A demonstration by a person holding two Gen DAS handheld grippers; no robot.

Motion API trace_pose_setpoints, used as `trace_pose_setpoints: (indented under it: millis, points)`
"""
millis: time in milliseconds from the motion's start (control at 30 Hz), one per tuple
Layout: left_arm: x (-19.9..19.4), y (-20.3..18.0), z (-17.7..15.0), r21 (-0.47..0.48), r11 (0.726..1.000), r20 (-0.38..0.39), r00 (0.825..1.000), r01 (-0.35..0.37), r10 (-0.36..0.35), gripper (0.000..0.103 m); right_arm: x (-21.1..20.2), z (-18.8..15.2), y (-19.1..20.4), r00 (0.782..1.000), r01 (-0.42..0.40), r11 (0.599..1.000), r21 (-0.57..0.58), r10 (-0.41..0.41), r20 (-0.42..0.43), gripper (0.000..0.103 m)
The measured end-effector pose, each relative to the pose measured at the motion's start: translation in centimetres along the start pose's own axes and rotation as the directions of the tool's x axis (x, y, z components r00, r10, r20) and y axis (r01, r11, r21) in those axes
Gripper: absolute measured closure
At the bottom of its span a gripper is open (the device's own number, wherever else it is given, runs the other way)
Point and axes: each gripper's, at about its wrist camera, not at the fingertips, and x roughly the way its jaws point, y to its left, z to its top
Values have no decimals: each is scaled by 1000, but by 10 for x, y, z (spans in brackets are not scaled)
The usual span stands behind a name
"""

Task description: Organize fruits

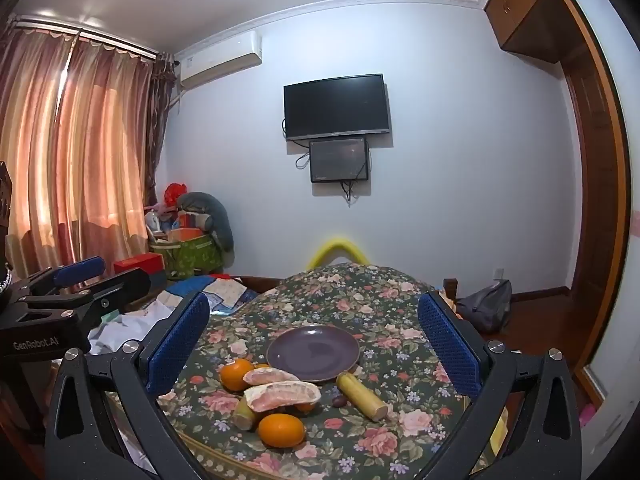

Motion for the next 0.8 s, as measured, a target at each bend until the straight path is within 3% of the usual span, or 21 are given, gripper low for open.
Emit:
trace_pose_setpoints:
  millis: [400,800]
  points:
    - [-13,9,-4,-15,1000,13,1000,-9,9,0,-2,3,-5,1000,3,1000,6,-3,3,0]
    - [-2,-1,1,6,1000,-3,1000,0,0,0,-4,-1,-1,1000,5,1000,13,-5,18,0]
